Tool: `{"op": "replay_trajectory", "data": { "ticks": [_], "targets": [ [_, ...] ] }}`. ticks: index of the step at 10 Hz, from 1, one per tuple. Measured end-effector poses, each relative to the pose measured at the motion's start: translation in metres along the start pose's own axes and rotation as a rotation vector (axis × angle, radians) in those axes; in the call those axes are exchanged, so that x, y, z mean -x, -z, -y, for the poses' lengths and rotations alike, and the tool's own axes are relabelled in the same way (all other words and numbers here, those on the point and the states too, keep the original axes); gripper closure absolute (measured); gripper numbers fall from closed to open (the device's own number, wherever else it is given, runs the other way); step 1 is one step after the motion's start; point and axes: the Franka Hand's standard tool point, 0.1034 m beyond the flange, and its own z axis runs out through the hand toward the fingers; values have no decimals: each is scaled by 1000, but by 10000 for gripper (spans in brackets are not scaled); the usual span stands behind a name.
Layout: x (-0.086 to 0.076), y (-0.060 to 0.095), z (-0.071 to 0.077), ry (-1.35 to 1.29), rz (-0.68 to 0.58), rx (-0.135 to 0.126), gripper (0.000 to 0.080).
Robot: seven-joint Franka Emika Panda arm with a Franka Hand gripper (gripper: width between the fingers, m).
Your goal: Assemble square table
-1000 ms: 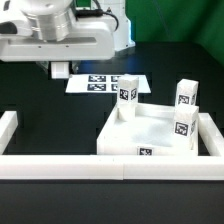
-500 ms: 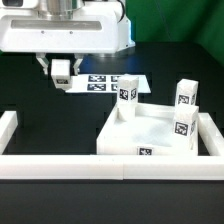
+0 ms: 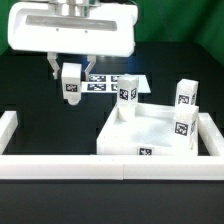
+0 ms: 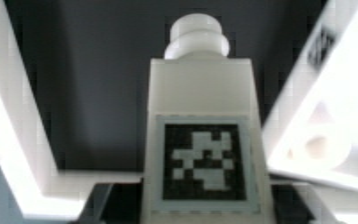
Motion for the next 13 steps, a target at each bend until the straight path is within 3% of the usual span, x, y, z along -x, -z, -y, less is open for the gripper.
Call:
{"op": "replay_trajectory", "data": {
  "ticks": [4,6,8,10,13],
  "targets": [
    [5,-2,0,0,1,4,509],
    [1,-6,14,8,-2,-10,509],
    [-17,-5,24,25,-22,-34,509],
    [-41,16,31,14,-17,-68,509],
    [-40,15,32,11,-11,-71,509]
  ]
}}
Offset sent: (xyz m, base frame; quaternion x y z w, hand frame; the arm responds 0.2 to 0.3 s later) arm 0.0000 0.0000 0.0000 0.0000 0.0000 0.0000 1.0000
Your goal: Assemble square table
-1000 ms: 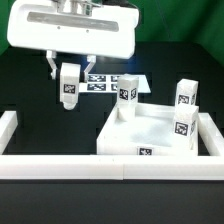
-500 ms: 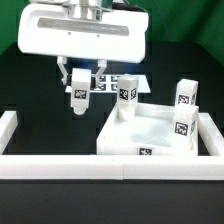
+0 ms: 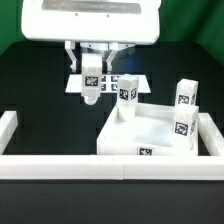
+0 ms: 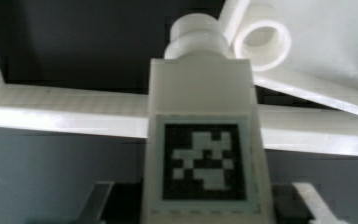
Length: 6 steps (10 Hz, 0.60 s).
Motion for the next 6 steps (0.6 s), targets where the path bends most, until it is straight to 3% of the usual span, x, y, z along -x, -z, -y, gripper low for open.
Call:
{"op": "replay_trajectory", "data": {
  "ticks": [3,6],
  "targets": [
    [1,-7,2,10,-4,-2,509],
    [-27,-13,19,36,-39,-16,509]
  ]
}}
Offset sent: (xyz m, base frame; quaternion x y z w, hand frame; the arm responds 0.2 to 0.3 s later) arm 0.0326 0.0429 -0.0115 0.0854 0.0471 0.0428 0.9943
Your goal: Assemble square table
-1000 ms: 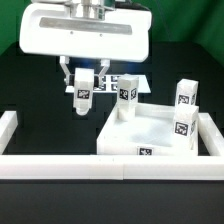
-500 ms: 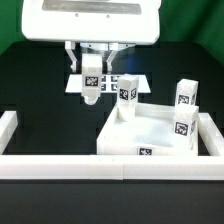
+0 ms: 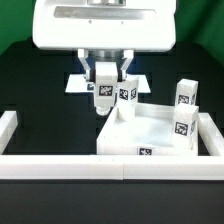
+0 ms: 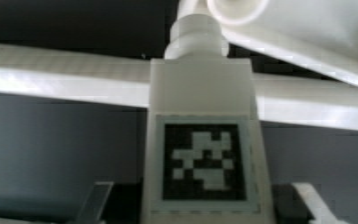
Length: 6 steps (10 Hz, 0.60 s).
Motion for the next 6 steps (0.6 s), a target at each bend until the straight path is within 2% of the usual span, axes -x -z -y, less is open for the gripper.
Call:
{"op": "replay_trajectory", "data": {
  "ticks": [2,6],
  "targets": [
    [-4,0,-3,-2,-3,-2,509],
    [-1,-3,-3,-2,2,-1,509]
  ]
}}
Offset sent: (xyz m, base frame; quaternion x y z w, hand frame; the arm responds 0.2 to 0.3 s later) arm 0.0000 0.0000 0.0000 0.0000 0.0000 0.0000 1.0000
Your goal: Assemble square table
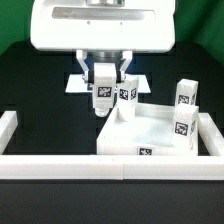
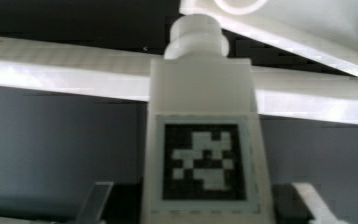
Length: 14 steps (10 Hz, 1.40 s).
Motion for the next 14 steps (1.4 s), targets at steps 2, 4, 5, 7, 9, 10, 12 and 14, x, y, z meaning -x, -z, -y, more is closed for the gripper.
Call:
{"op": "replay_trajectory", "data": {
  "ticks": [2,4,5,7,9,10,12,14],
  "targets": [
    [13,-17,6,-12,1,2,509],
    [12,-22,17,-19,4,-5,509],
    [14,-24,20,-14,8,-7,509],
    [17,-28,20,-13,12,-5,509],
    [17,-28,21,-12,13,-6,509],
    [17,-28,21,-12,13,-5,509],
    [19,-28,18,-21,15,-7,509],
    [23,-26,8,-163,35,-73,509]
  ]
}}
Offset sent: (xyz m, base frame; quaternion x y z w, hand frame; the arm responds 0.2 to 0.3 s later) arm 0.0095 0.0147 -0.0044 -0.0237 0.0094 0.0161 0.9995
